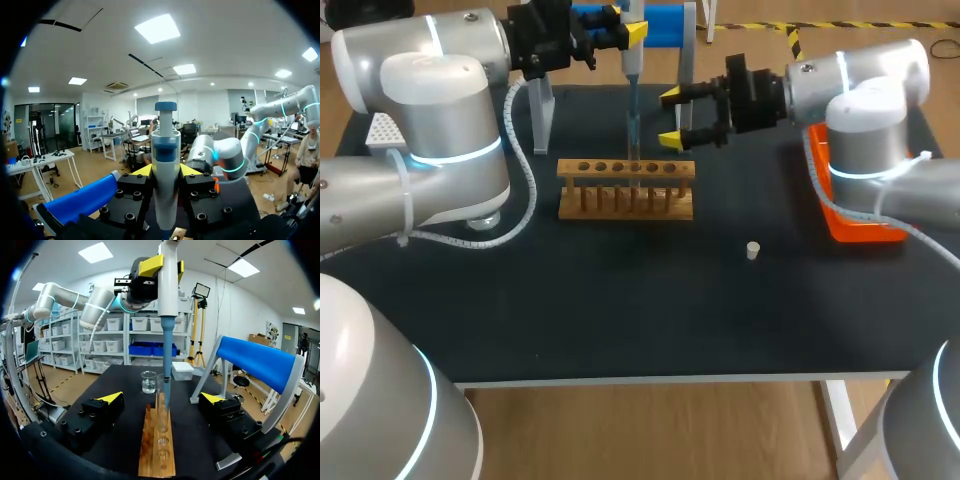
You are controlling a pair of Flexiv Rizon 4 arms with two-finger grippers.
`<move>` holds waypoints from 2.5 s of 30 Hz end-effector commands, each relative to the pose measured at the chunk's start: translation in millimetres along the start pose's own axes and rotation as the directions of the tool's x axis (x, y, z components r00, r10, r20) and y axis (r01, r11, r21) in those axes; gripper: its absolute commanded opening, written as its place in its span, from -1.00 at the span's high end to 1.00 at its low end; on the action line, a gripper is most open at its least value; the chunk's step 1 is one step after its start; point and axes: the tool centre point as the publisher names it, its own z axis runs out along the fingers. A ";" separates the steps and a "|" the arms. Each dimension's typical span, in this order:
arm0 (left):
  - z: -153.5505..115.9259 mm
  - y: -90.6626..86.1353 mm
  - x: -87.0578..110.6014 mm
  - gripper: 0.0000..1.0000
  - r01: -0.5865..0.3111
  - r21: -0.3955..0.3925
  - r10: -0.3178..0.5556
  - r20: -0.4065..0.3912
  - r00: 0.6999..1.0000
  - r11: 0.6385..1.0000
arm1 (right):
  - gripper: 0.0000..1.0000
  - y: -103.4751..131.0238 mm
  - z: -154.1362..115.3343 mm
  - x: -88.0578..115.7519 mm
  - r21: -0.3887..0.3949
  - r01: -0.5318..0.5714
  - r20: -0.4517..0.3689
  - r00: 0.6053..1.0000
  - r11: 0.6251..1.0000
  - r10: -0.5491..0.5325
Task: Invert the test tube, pick up the pipette, mount the tip to pipette, aspirate from beaker and dispense into the tube, eject the tip, return the pipette, and cap with the stopper.
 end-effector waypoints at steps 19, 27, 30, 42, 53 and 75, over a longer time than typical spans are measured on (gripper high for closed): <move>1.2 -0.6 0.5 1.00 0.000 -0.001 0.000 0.004 1.000 1.000 | -1.00 -4.9 35.1 -15.1 0.069 0.006 -0.016 1.000 0.998 -0.005; 1.2 -0.6 0.5 1.00 0.000 -0.001 0.000 0.004 1.000 1.000 | -1.00 -7.7 45.0 -18.6 0.099 0.012 -0.015 1.000 0.995 -0.010; 1.2 -0.6 0.5 1.00 0.000 -0.001 0.000 0.004 1.000 1.000 | -1.00 -9.0 49.0 -19.9 0.111 0.015 -0.013 1.000 0.994 -0.014; 1.2 -0.6 0.5 1.00 0.000 -0.001 0.000 0.004 1.000 1.000 | -1.00 -14.4 59.7 -23.3 0.161 0.029 -0.010 1.000 0.987 -0.028; 1.2 -0.6 0.5 1.00 0.000 -0.001 0.000 0.004 1.000 1.000 | -1.00 -19.7 64.0 -23.0 0.194 0.037 -0.005 0.999 0.980 -0.037; 1.2 -0.6 0.5 1.00 0.000 -0.001 0.000 0.004 1.000 1.000 | -1.00 -31.1 75.1 -15.0 0.228 0.048 -0.011 0.999 0.972 -0.047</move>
